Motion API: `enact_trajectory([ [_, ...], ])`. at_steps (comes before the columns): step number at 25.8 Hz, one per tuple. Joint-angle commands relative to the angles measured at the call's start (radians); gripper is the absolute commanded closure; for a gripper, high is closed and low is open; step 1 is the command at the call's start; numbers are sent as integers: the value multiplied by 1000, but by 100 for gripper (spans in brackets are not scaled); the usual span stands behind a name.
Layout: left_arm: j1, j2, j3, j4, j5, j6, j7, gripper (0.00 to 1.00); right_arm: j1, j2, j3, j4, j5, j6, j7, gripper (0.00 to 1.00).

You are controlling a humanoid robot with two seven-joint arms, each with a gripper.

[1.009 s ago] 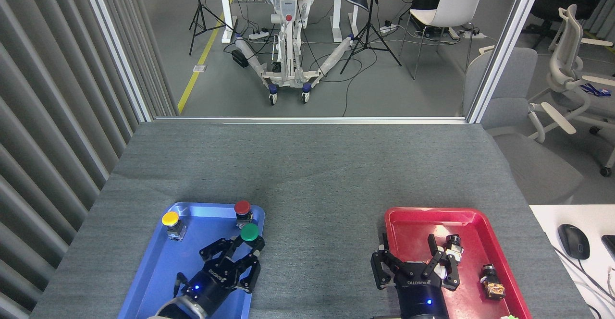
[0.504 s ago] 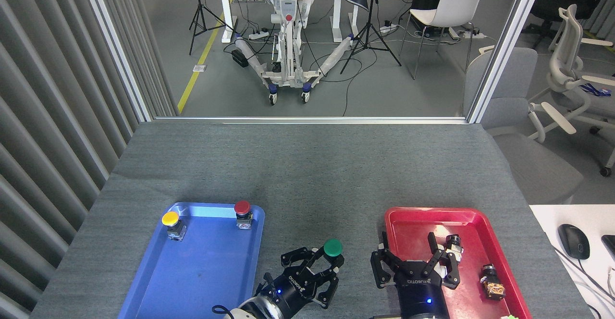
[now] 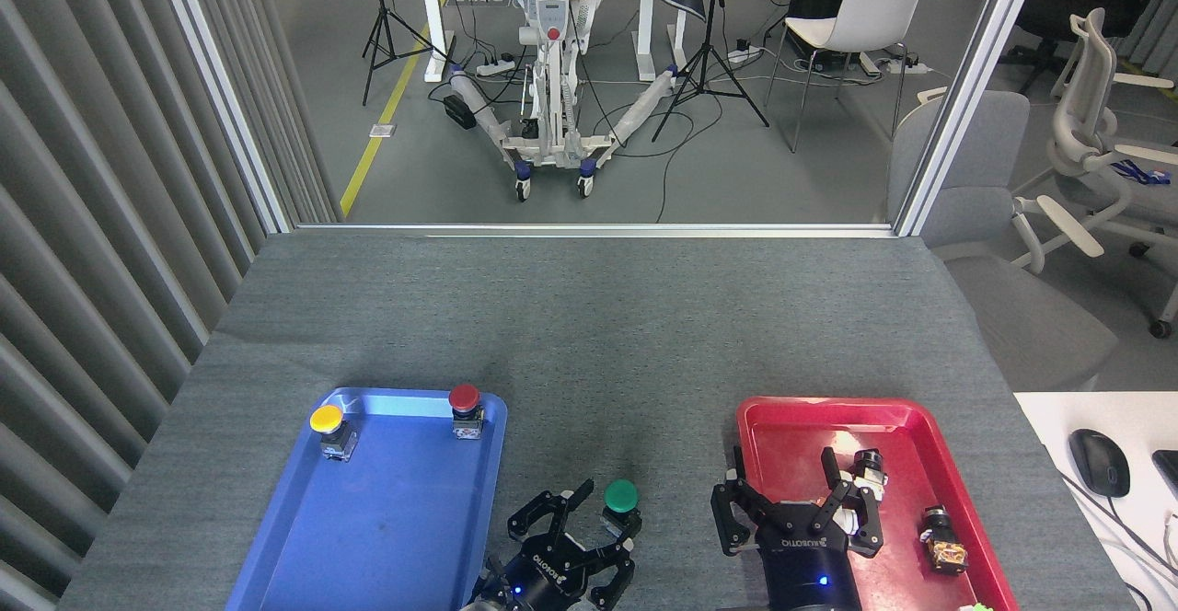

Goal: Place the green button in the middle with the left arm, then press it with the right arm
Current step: 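Carry the green button off the tray and set it between trays, then open the left gripper and pull it back toward the blue tray, then lower the right gripper onto the green button and press down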

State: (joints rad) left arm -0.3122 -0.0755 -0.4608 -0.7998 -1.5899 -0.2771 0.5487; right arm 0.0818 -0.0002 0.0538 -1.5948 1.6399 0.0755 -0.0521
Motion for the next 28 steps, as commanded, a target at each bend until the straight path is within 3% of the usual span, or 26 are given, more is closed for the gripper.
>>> enact_trajectory([
  [1, 12, 8, -21, -47, -1, -10, -4, 0, 1, 2, 1, -1, 0, 1, -2, 1],
  [4, 73, 39, -19, -205, -1, -33, -13, 0, -2, 2, 6, -1, 1, 1, -2, 1],
  [6, 165, 122, -1, -388, 7, -16, -16, 0, -4, 3, 24, 1, 1, 1, -2, 6],
  [10, 410, 171, 165, -677, 22, 168, -122, 0, -14, 25, 66, 10, 11, 1, 0, 15],
  [12, 464, 171, 228, -754, 25, 222, -148, 0, -34, 32, 90, 12, 23, 1, 1, 17],
  [14, 464, 171, 281, -780, 34, 223, -157, 0, -42, 36, 109, 16, 23, 0, 1, 27],
  [16, 455, 174, 324, -777, 76, 220, -159, 0, -46, 45, 130, 21, 23, 0, 5, 53],
  [19, 452, 203, 407, -746, 188, 199, -164, 0, -59, 63, 158, 32, 26, 0, 31, 71],
  [22, 450, 252, 435, -671, 266, 180, -174, 0, -76, 69, 195, 84, 29, 0, 37, 79],
  [28, 456, 289, 467, -647, 272, 190, -161, 0, -103, 85, 222, 200, 60, 15, 37, 87],
])
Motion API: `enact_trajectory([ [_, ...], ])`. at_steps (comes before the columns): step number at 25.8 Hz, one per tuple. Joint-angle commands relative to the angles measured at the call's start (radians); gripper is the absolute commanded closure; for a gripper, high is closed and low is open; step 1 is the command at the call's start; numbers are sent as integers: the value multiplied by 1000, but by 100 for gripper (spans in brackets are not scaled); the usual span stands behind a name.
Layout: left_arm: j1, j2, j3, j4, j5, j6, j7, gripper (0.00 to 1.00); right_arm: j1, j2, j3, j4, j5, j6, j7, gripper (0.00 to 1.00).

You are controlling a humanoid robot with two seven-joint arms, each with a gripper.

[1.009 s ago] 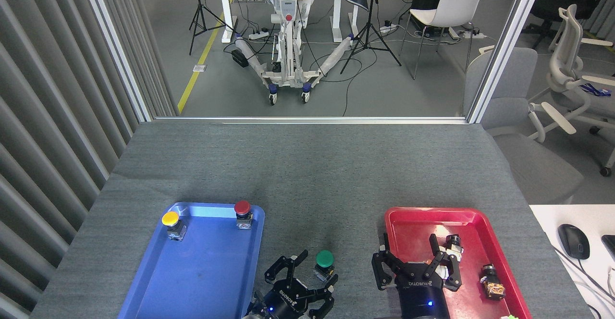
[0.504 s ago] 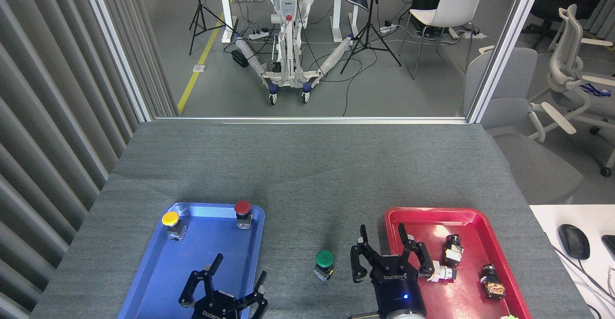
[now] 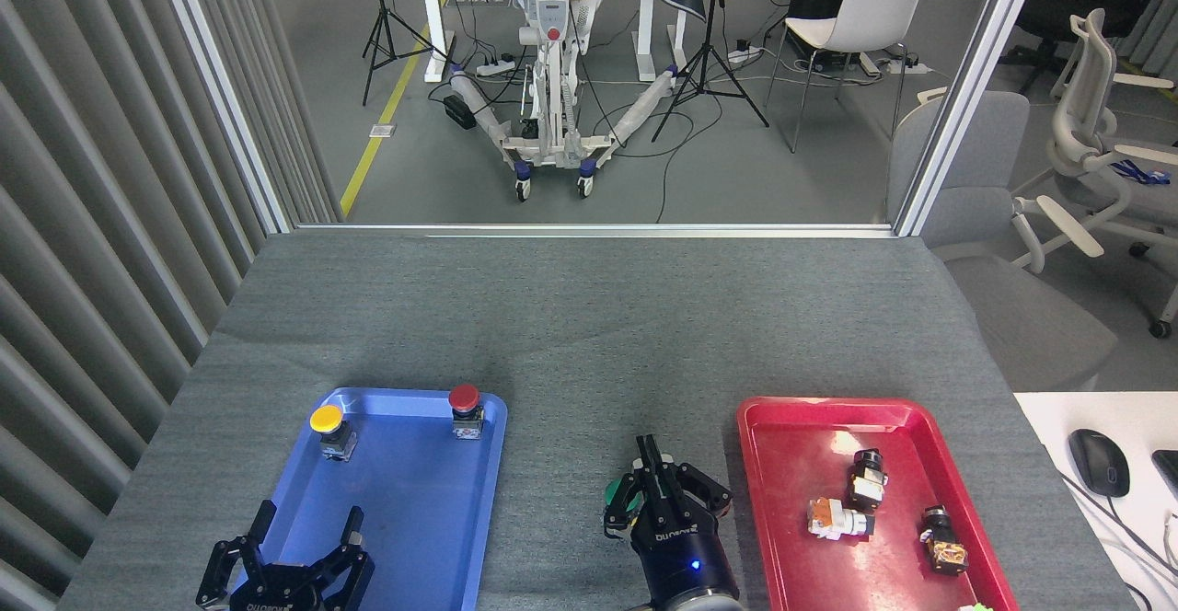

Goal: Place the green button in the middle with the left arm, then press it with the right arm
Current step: 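Lower the right gripper onto the green button and press down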

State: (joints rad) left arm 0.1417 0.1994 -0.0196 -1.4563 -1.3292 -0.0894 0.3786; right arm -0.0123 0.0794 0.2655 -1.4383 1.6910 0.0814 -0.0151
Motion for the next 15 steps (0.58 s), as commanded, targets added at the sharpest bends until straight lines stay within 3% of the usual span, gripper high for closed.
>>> enact_trajectory([
  [1, 3, 14, 40, 10, 12, -3, 10, 0, -9, 5, 11, 47, 10, 9, 0, 87],
  [15, -45, 15, 50, 94, 22, -10, -4, 0, -11, 8, 23, 131, 10, 14, -3, 96],
])
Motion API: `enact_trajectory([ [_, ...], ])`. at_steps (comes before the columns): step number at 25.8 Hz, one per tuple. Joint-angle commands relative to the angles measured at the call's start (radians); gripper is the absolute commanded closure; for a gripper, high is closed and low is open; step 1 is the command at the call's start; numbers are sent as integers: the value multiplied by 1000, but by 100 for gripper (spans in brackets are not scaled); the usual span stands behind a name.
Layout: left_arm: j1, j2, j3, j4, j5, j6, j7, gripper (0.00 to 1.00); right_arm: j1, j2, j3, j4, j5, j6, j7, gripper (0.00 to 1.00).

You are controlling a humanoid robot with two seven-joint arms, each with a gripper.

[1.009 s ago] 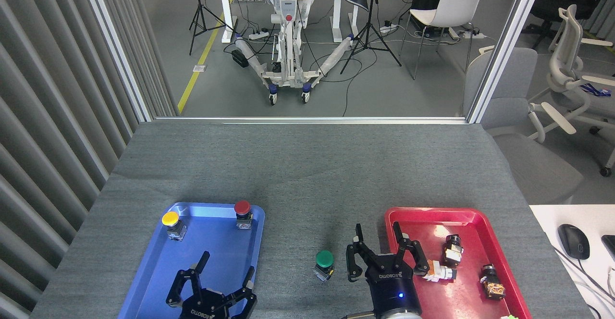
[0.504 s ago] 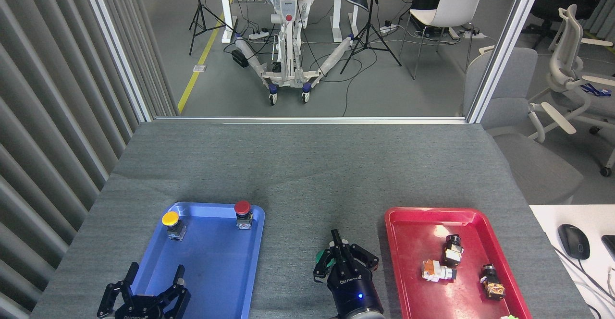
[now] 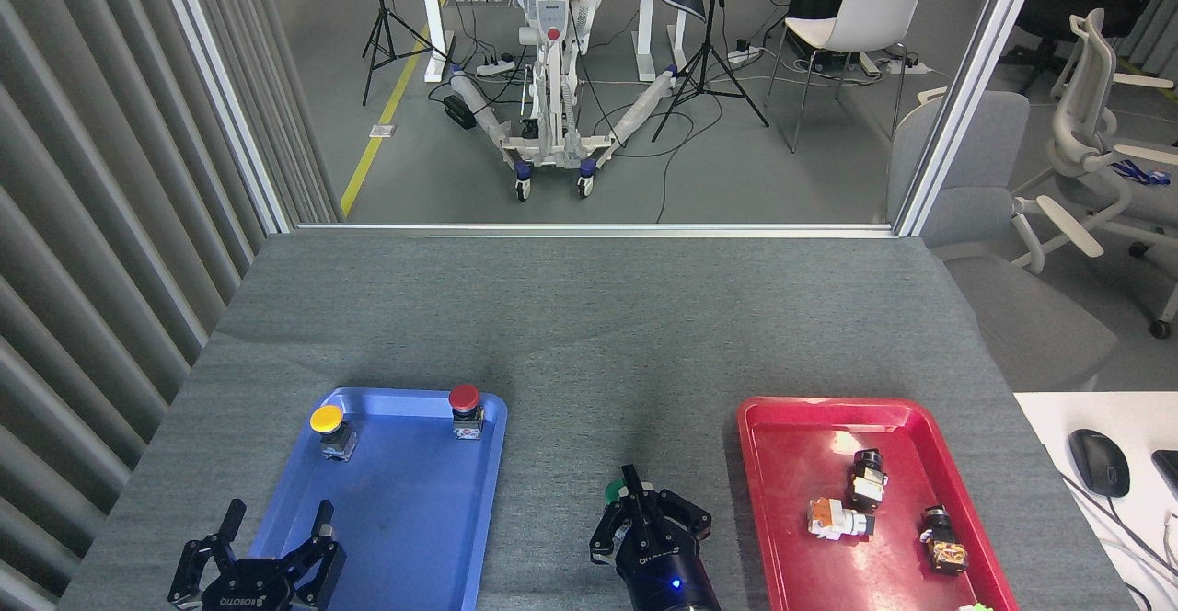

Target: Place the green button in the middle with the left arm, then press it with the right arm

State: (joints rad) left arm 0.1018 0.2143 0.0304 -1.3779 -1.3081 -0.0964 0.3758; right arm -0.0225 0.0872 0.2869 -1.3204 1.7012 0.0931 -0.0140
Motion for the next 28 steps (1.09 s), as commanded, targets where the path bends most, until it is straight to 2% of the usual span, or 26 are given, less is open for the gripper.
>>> enact_trajectory([
  [1, -7, 0, 0, 16, 1, -3, -1, 0, -1, 0, 2, 21, 0, 2, -3, 96],
  [7, -19, 4, 6, 8, 9, -3, -35, 0, -1, 5, 2, 93, 0, 4, -12, 96],
  [13, -28, 62, 17, 8, 136, -26, -74, 0, -2, 5, 2, 99, -2, 4, -14, 96],
  [16, -42, 63, 19, 13, 158, -63, -75, 0, -1, 5, 5, 67, -3, 28, -17, 95],
  [21, -50, 63, 28, 7, 176, -63, -87, 0, -2, 5, 5, -13, -5, 37, -55, 91],
  [22, -54, 63, 28, 7, 176, -65, -89, 0, -2, 5, 5, -23, -5, 43, -58, 85],
  [24, -56, 63, 28, 7, 178, -65, -89, 0, -2, 5, 3, -42, -6, 51, -67, 64],
  [26, -59, 63, 28, 5, 178, -66, -89, 0, -2, 3, -6, -53, -8, 53, -81, 31],
  [28, -60, 63, 29, 3, 184, -66, -89, 0, 1, 2, -17, -77, -11, 65, -90, 6],
])
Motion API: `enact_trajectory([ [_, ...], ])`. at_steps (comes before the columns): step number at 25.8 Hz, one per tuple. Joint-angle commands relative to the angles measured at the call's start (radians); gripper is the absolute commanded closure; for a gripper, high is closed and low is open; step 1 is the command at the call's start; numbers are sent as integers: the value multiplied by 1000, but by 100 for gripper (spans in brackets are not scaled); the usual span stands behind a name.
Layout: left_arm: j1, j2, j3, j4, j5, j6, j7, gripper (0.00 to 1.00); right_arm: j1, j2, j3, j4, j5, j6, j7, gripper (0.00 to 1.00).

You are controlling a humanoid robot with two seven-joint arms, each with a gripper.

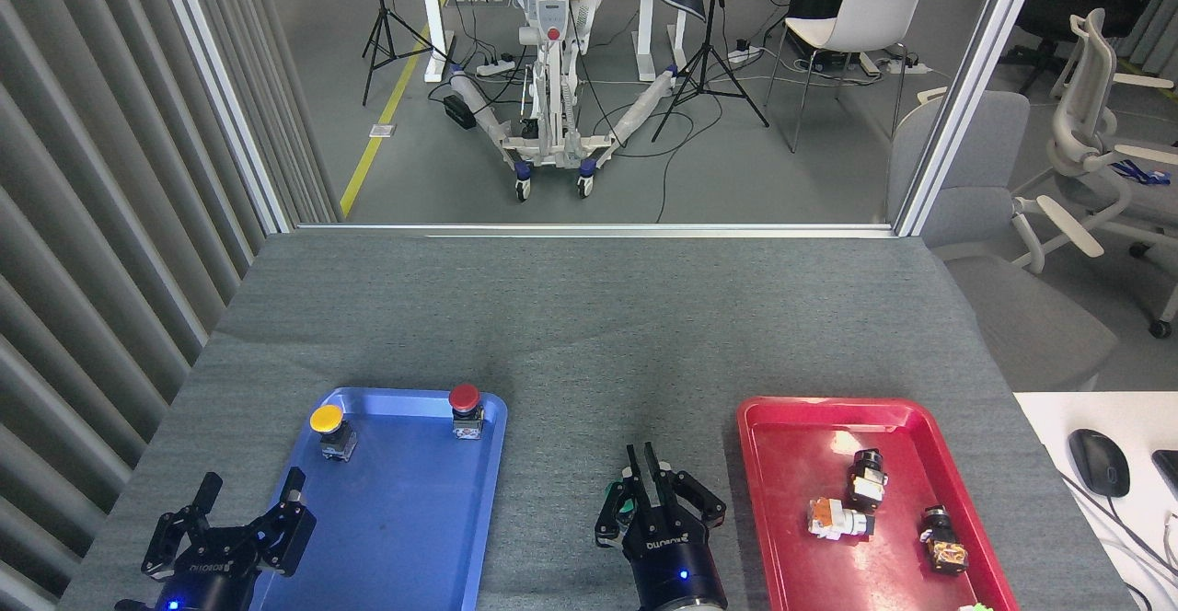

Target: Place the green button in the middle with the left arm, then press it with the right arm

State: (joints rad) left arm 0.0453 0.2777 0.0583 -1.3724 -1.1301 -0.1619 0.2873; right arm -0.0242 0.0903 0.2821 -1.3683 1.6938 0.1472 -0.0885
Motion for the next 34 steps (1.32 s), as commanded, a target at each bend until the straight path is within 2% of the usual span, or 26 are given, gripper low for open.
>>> enact_trajectory([
  [1, -7, 0, 2, -2, 12, -1, -2, 0, 6, -1, -20, -41, -3, 14, -16, 1],
  [13, -15, 9, 8, -17, 52, -1, -2, 0, 96, -9, -147, -143, -3, 5, -54, 0],
  [22, -30, 17, 8, -20, 52, -4, -4, 0, 116, -14, -155, -184, -5, 9, -53, 0],
  [27, -31, 17, 6, -73, 47, 1, -120, 0, 124, -15, -158, -183, -5, 8, -48, 0],
  [34, -38, 18, 6, -66, 49, -2, -126, 0, 138, -17, -178, -183, -6, 6, -48, 0],
])
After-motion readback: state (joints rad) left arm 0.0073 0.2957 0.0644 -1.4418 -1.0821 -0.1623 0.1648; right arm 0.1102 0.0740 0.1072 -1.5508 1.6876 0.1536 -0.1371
